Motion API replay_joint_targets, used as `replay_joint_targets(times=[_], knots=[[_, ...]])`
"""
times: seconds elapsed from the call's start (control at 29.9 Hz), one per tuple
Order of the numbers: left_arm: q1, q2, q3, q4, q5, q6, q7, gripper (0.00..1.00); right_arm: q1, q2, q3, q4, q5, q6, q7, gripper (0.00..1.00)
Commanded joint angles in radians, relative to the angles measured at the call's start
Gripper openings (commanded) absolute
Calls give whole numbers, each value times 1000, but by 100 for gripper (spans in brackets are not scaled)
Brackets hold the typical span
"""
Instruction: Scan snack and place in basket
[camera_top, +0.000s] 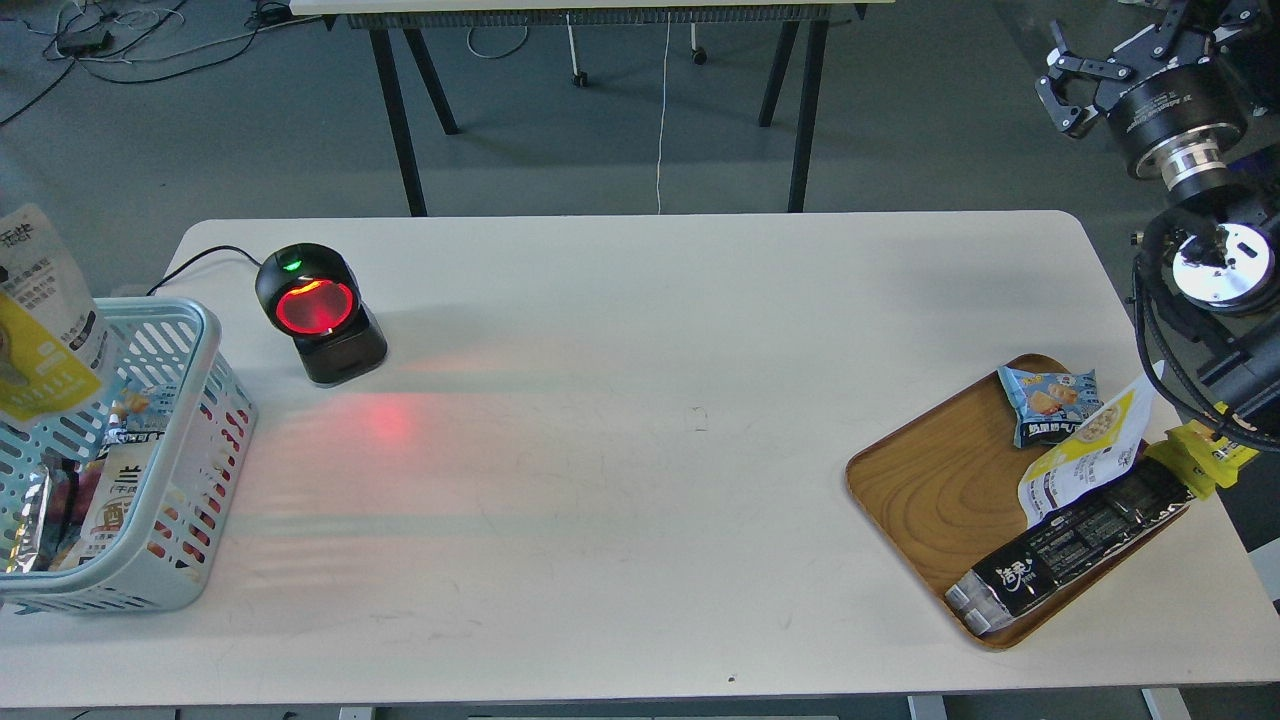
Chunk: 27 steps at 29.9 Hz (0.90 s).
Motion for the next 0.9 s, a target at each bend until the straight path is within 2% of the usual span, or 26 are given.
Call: replay_joint_targets(times=[0.0,0.03,0.07,0.1,0.13,0.27,0.43,0.67,0.74,0.8,0.87], knots=[[-1,-16,-2,-5,-10,13,0,45,2,-4,5,2,2,0,0,99],[-1,-20,-7,-10,-24,14,0,61,3,-4,8,5,2,0,0,99],[-5,-23,-9,-11,-57,14,0,82,6,-4,12,6,2,0,1,99],[-5,-29,-10,-11,-109,10,0,95,8,-4,20,6,2,0,1,99],[-5,-40,-9,-7,-199,0,0,98,12,-4,29,6,2,0,0,99],[-9,-57,-12,25,-489,-26,0,99,40,-6,35,5,0,0,0,99],[-18,-173,-35,143,-873,-50,0,99,52,-4,35,0,0,0,0,99],[-18,-423,-163,366,-1313,-171,0,99,81,11,54,-13,2,-2,-2,99],[-20,-503,-179,416,-1419,-180,0,99,94,16,65,9,2,-28,-2,99],[-20,-581,-208,469,-1533,-180,36,99,98,16,75,29,2,-30,-2,98],[-18,-656,-251,545,-1657,-180,50,99,101,16,94,34,2,-30,-6,96]])
